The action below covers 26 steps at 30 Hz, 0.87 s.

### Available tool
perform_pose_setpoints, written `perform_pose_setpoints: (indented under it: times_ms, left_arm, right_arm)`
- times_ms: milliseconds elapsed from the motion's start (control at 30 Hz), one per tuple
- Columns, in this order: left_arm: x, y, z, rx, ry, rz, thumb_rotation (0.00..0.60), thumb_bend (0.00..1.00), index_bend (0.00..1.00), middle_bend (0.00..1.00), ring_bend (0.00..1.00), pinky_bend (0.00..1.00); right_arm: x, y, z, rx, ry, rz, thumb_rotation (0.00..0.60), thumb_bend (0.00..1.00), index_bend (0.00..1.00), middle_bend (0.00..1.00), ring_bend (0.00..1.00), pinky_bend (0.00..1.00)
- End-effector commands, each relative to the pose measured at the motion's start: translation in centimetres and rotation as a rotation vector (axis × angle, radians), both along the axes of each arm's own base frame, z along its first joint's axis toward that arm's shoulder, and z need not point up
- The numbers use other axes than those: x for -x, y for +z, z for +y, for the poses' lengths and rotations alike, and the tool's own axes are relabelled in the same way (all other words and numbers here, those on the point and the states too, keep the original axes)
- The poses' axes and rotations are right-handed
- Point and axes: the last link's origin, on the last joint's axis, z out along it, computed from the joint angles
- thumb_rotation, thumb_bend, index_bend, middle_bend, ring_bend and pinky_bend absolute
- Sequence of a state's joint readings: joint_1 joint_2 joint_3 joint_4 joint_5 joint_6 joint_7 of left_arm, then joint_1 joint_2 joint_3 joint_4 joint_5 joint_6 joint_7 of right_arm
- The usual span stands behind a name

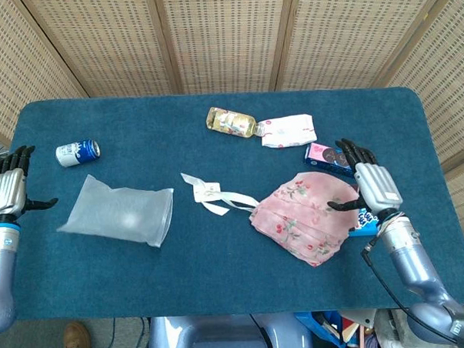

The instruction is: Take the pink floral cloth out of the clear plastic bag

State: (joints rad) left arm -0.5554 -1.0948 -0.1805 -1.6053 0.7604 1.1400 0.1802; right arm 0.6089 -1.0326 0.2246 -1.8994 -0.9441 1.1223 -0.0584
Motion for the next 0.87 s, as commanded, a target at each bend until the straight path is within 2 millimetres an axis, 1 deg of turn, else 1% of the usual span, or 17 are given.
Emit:
perform_pose_setpoints:
  times_ms: [33,133,233,333,467,500,533,633,667,767,867]
  left_arm:
    - [0.3,1.8,-1.6,-0.089,-0.038,0.010,0.600,0.16,0.00,0.00,0.00,0.00]
    - [0.4,2.6,-3.1,-0.143,-0.068,0.005,0.600,0.16,0.00,0.00,0.00,0.00]
    - [0.5,2.7,-4.9,-0.172,-0.084,-0.009,0.600,0.16,0.00,0.00,0.00,0.00]
    - [0.8,2.6,-7.6,-0.184,-0.088,-0.028,0.600,0.16,0.00,0.00,0.00,0.00]
    - [0.8,1.8,-10.7,-0.181,-0.113,-0.057,0.600,0.16,0.00,0.00,0.00,0.00]
    - [0.6,1.2,-11.9,-0.178,-0.126,-0.110,0.600,0.16,0.00,0.00,0.00,0.00]
    - [0.5,0.8,-12.7,-0.171,-0.139,-0.133,0.600,0.16,0.00,0.00,0.00,0.00]
    - [0.4,0.0,-14.7,-0.157,-0.174,-0.123,0.600,0.16,0.00,0.00,0.00,0.00]
    - [0.4,-0.1,-14.9,-0.156,-0.178,-0.119,0.600,0.16,0.00,0.00,0.00,0.00]
    - [0.1,-0.8,-16.5,-0.129,-0.207,-0.052,0.600,0.16,0.00,0.00,0.00,0.00]
    - [-0.4,-1.1,-17.1,-0.121,-0.223,-0.048,0.600,0.16,0.00,0.00,0.00,0.00]
  right_arm:
    - [2.0,1.9,1.4,0.124,0.078,0.151,0.600,0.00,0.00,0.00,0.00,0.00]
    - [3.4,2.8,2.5,0.186,0.126,0.185,0.600,0.00,0.00,0.00,0.00,0.00]
    - [4.7,3.4,3.6,0.227,0.168,0.213,0.600,0.00,0.00,0.00,0.00,0.00]
    - [6.3,3.6,5.5,0.259,0.214,0.222,0.600,0.00,0.00,0.00,0.00,0.00]
    - [7.6,3.3,8.0,0.282,0.231,0.196,0.600,0.00,0.00,0.00,0.00,0.00]
    - [8.0,3.1,9.0,0.290,0.230,0.181,0.600,0.00,0.00,0.00,0.00,0.00]
    - [8.2,2.9,9.7,0.293,0.229,0.168,0.600,0.00,0.00,0.00,0.00,0.00]
    - [8.8,2.4,11.9,0.296,0.224,0.141,0.600,0.00,0.00,0.00,0.00,0.00]
    - [8.9,2.3,12.2,0.295,0.222,0.142,0.600,0.00,0.00,0.00,0.00,0.00]
    - [9.6,2.0,14.2,0.302,0.198,0.172,0.600,0.00,0.00,0.00,0.00,0.00]
    - [9.7,1.9,15.4,0.302,0.180,0.206,0.600,0.00,0.00,0.00,0.00,0.00]
